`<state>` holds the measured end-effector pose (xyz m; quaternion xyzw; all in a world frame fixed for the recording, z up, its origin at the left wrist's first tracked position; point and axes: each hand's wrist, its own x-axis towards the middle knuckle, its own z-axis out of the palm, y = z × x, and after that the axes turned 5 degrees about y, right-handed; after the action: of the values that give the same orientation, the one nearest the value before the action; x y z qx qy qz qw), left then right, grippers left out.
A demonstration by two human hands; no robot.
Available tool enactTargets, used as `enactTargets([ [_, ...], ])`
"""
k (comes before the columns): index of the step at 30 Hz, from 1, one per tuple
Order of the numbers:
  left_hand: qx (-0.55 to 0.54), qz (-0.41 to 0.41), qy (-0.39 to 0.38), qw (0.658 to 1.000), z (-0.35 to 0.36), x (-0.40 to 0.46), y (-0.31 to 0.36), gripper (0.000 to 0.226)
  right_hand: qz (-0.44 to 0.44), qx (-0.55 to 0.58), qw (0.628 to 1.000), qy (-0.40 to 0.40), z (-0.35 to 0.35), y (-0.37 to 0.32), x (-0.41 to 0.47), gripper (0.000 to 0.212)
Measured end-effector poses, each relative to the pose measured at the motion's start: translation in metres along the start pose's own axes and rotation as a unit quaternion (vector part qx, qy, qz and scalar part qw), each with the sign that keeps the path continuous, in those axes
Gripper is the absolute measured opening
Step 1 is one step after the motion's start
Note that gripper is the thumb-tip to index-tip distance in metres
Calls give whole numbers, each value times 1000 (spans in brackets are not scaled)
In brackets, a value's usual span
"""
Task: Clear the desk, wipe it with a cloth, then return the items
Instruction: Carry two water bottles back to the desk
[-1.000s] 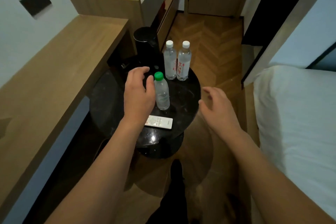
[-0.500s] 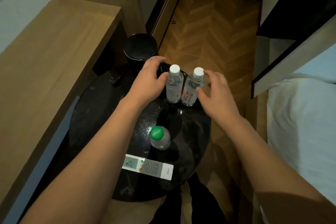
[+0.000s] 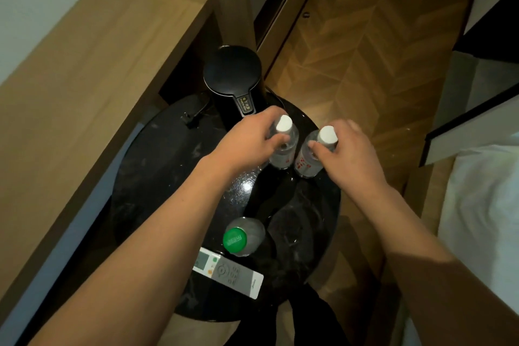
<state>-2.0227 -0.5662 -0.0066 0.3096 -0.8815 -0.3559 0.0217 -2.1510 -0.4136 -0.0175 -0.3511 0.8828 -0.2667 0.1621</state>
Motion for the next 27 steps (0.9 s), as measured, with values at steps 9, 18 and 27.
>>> enactTargets([
  [9,-107,-76,189,973,-52,-84,1,25,-145,32,989,19,-35,-54,-12,23],
  [18,-119,-158,384,902,-103,-201,4,25,-372,67,926,-7,-41,-161,-37,25],
  [27,-100,-266,560,778,-113,-359,-20,29,-513,83,847,-112,19,-266,-128,24],
])
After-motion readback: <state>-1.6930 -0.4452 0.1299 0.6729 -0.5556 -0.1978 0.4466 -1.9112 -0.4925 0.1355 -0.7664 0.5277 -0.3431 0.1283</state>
